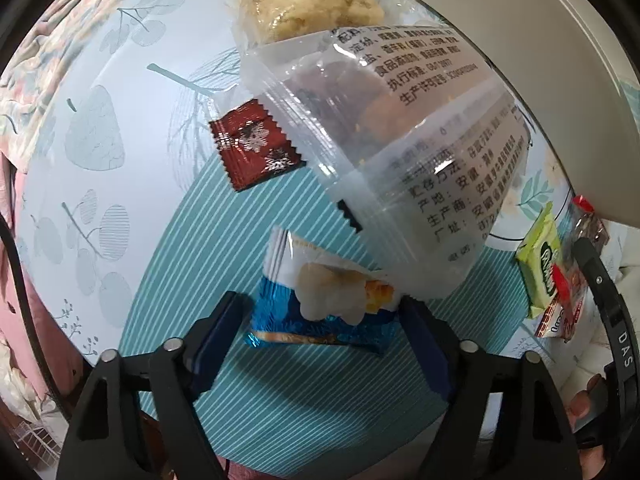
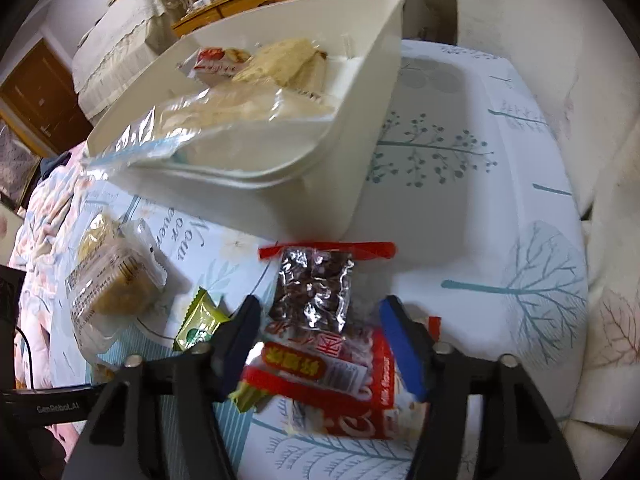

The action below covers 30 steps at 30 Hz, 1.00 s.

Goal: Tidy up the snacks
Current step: 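Grasp the blue candy pack with the left gripper while the right grasps the red foil chocolate pack, then carry the candy and chocolate packs into the white tray and open both grippers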

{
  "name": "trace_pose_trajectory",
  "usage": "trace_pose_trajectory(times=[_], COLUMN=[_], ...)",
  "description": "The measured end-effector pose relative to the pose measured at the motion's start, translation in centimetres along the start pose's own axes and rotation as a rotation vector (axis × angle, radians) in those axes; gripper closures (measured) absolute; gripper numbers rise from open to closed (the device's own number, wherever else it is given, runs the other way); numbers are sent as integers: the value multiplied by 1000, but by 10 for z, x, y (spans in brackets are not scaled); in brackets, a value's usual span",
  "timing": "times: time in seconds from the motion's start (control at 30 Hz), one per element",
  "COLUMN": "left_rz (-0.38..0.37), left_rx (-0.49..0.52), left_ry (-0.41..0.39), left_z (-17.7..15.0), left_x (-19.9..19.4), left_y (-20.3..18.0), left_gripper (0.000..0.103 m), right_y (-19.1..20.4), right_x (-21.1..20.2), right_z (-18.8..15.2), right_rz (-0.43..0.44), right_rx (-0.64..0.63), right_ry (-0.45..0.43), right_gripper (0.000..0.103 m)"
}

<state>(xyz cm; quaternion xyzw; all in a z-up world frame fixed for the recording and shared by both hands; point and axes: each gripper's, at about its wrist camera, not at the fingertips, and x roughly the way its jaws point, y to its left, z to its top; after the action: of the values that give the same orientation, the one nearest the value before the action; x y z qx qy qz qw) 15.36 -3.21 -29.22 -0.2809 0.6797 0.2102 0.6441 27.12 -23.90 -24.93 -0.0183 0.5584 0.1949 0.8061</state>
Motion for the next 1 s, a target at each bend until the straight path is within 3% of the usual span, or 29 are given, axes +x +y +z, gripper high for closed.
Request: trace_pose_trajectory(times=[0.13, 0.23, 0.43, 0.73, 1.0], left_rz=[5, -8, -81, -100, -107], left_rx=[-12, -17, -26, 32, 99], left_ry=[-8, -4, 21, 34, 27], left_z=[-6, -8, -16, -27, -24], left_x=[-1, -1, -1, -7, -27], left_y=[4, 10, 19, 17, 33], left_gripper=[41, 51, 79, 81, 81], right_y=[-2, -2, 2, 2, 24], right_x=[-1, -1, -4, -16, -37], right_z=[0, 0, -2, -11, -29], right_rz=[13, 36, 41, 43, 162], right_rx=[8, 14, 20, 80, 143], right_ry=[0, 16, 31, 73, 103], right_gripper=[45, 53, 59, 60, 60])
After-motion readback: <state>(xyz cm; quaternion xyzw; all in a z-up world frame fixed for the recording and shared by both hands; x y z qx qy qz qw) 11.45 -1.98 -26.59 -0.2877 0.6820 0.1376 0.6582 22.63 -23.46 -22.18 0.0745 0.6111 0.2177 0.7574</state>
